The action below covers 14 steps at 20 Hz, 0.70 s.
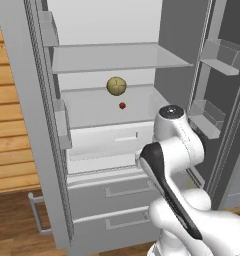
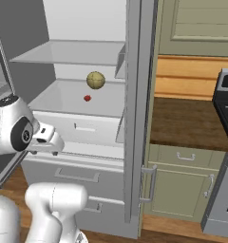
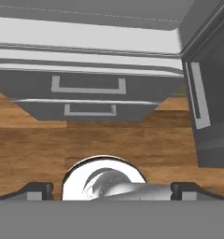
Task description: Take the strawberry from the fridge and place it on top of the pancake, located on the dining counter.
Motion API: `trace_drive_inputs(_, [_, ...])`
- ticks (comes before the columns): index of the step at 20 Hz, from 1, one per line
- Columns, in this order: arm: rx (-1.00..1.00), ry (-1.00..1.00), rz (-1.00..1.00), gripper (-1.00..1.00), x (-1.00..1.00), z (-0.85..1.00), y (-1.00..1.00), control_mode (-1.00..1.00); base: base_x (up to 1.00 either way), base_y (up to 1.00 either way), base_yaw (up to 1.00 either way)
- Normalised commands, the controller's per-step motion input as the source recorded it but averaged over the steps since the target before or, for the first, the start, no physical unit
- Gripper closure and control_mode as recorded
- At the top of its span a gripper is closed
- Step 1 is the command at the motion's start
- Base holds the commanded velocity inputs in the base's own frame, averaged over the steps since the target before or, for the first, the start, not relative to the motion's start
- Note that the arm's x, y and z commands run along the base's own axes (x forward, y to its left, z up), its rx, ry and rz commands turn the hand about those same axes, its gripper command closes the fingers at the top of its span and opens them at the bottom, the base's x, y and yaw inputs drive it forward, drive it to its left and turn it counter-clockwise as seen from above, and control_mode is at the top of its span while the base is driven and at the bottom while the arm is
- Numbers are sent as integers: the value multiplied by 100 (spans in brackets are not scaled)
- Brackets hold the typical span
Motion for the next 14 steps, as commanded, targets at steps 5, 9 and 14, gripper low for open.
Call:
trace_drive_inputs(5, [1,4,17,-100,6,-4,-74,-100,0,0,0])
trace_drive_inputs(9, [0,10,-13,-100,0,-22,-34,-100,0,0,0])
trace_drive_inputs(14, [0,2,-9,-100,0,-37,-24,-100,0,0,0])
